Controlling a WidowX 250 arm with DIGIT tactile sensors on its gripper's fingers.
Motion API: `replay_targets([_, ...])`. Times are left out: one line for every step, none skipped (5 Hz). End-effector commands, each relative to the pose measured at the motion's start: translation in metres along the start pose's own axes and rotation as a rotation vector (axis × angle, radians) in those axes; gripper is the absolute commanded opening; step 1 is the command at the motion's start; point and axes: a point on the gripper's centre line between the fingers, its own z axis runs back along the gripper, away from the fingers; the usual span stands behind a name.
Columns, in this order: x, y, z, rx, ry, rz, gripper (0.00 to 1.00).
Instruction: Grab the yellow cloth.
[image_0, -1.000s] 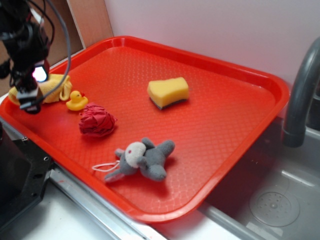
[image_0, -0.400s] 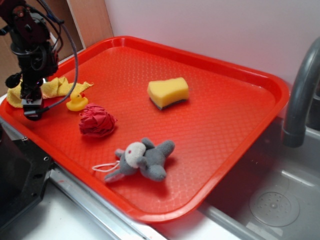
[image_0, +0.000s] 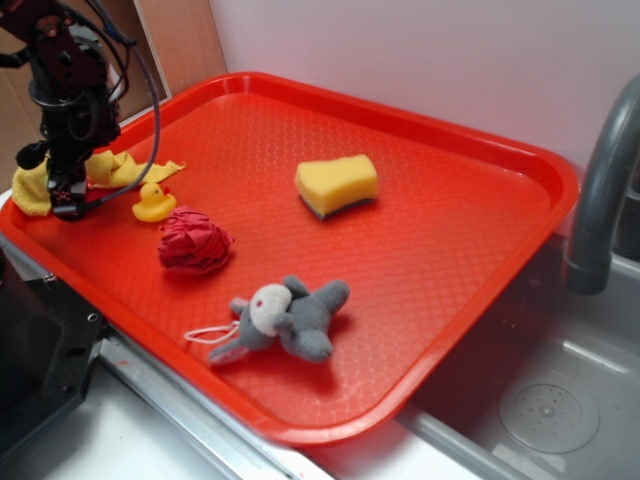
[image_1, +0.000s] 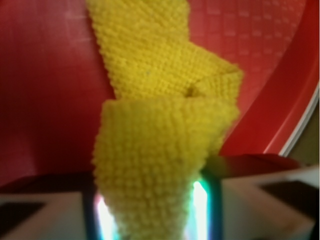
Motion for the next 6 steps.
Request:
replay_targets([0.032,-0.016,0.055,-0.145,0.017,0.314,0.0])
replay_targets([0.054,-0.025,0.103,-0.243,0.055,0.547,0.0])
replay_targets([0.066,-0.026,0.159,-0.28,-0.005,0.607,0.0])
replay_targets([0.07,-0.026,0.204,-0.305,-0.077,0.638,0.0])
replay_targets([0.07,-0.039,0.233,-0.302,-0.133,0.709,0.0])
replay_targets([0.067,-0.04,0.231,-0.361,-0.125,0.712,0.0])
